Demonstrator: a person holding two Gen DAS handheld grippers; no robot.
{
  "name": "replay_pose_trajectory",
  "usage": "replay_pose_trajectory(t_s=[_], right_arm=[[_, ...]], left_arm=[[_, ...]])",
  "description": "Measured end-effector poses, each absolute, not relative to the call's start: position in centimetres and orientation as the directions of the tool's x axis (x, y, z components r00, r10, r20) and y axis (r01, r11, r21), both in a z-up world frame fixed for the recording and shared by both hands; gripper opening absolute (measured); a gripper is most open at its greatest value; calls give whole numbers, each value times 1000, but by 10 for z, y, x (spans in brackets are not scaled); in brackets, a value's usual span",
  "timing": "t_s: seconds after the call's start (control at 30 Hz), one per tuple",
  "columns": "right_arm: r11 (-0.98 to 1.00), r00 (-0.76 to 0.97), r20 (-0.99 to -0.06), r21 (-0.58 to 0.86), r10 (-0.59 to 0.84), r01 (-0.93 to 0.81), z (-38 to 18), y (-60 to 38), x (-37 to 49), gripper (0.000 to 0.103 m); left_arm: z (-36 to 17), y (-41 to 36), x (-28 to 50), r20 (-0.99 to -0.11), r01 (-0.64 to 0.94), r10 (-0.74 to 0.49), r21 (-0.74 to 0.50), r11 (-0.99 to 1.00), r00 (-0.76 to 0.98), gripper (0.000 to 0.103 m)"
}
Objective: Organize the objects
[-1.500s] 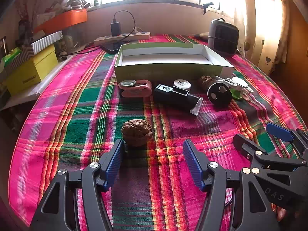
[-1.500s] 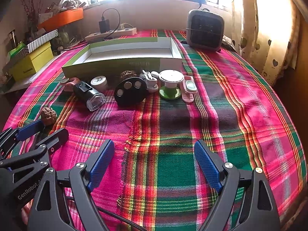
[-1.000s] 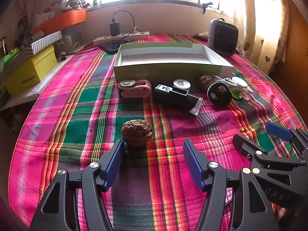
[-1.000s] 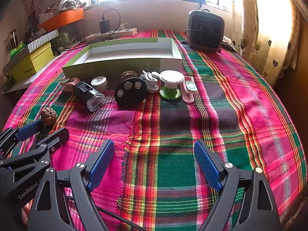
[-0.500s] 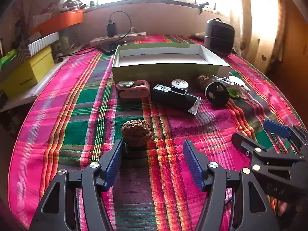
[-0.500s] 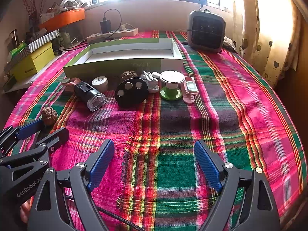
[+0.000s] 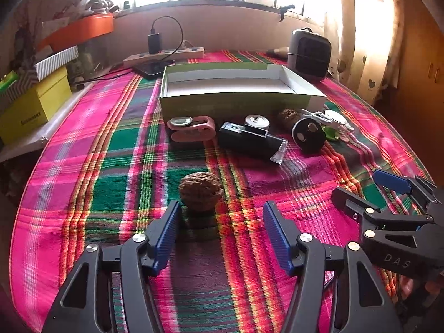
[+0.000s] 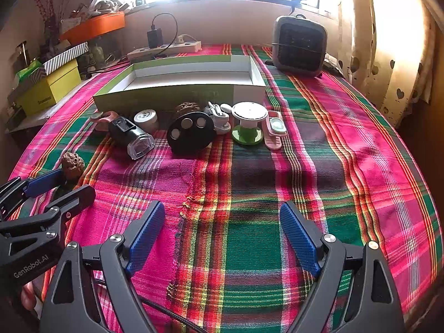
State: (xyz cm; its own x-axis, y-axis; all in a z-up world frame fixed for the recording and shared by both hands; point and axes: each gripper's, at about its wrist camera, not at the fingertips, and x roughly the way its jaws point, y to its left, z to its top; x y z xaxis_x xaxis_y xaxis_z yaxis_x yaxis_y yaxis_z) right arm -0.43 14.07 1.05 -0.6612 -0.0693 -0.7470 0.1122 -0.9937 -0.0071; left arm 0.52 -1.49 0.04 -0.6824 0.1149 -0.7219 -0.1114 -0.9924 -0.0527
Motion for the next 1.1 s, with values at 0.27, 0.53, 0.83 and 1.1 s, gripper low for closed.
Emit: replay_pose_trajectory(t_s=[0.27,0.53,0.83,1.1], right_arm=[[-993,-661,-747,-7,-71,115,10,140,-4,85],[-983,-643,-756,5,-122,181,11,147,-6,85],[-992,-666,-743,-26,-66,127,21,174,-25,83],[-996,-661,-750,-41,-22,80,25,194,-56,72]], left_arm=[[1,-33,7,-714,-102,165,-130,-986,-680,57],[2,-38,-6,-718,-82,118,-85,-993,-686,53],[1,-42,-12,-720,-99,133,-89,-991,-681,37],[0,-42,-17,-717,-114,144,-91,-989,-682,31]])
